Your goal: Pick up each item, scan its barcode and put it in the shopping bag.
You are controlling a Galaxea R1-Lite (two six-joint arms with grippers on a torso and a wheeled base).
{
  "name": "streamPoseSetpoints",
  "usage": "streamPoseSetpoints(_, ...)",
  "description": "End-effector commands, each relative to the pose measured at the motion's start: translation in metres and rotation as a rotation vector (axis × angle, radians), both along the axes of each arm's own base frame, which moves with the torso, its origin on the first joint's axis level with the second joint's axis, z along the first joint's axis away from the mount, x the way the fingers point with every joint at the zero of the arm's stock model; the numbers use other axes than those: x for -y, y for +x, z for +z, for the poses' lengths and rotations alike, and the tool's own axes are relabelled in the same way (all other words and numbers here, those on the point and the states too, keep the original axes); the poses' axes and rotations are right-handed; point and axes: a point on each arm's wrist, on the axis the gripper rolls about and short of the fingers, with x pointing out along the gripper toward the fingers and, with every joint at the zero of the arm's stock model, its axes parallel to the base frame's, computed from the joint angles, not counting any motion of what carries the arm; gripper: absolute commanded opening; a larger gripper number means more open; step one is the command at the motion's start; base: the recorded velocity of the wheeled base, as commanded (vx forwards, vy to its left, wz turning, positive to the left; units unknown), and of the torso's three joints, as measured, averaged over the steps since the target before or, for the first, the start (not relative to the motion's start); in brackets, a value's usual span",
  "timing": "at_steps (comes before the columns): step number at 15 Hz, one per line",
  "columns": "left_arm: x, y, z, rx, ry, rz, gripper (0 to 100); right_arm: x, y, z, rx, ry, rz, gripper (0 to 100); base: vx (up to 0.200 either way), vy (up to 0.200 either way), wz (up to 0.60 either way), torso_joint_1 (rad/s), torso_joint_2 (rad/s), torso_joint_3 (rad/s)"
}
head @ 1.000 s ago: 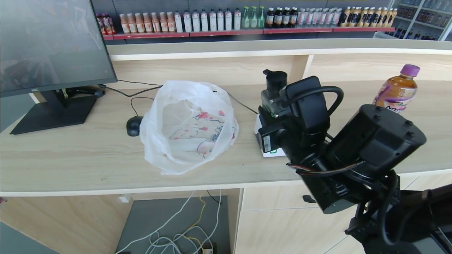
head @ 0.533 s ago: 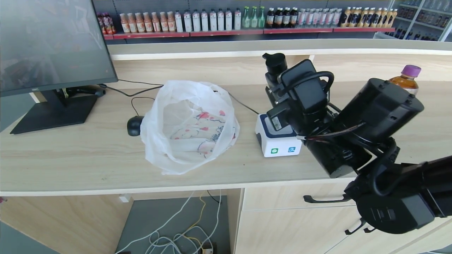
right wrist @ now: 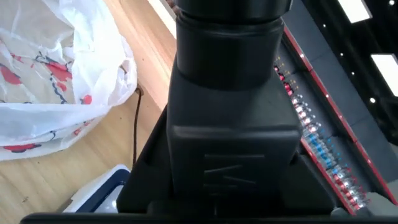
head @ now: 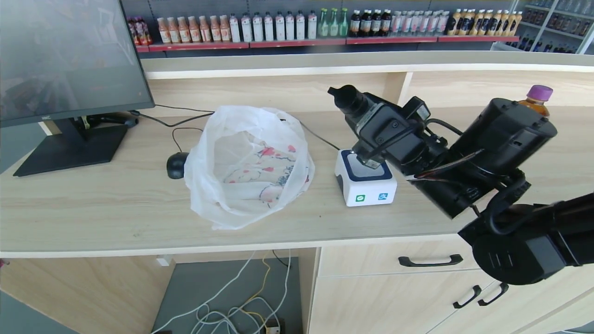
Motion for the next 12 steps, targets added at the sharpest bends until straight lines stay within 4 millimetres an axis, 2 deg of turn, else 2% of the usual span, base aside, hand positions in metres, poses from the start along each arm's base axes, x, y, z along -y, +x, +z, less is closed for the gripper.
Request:
streamPoseSetpoints(1,0.0,0.0,0.0,0.0,0.0,0.001,100,-0.006,0.009,-0.016,-0.001,-0.078,0.023,0,0.0,0.0,0.0,0.0,0.0,0.0)
streamPoseSetpoints(3,0.0,0.0,0.0,0.0,0.0,0.001,100,-0.006,0.022,-0.029,0.019,-0.139,0.063,0,0.0,0.0,0.0,0.0,0.0,0.0)
streamPoseSetpoints(7,0.0,0.0,0.0,0.0,0.0,-0.001,100,-0.012,0.033,-0.055,0.041,-0.231,0.154,0,0.0,0.0,0.0,0.0,0.0,0.0)
streamPoseSetpoints(12,0.0,0.0,0.0,0.0,0.0,0.001,100,-0.004,0.039,-0.059,0.042,-0.236,0.147,0,0.0,0.0,0.0,0.0,0.0,0.0)
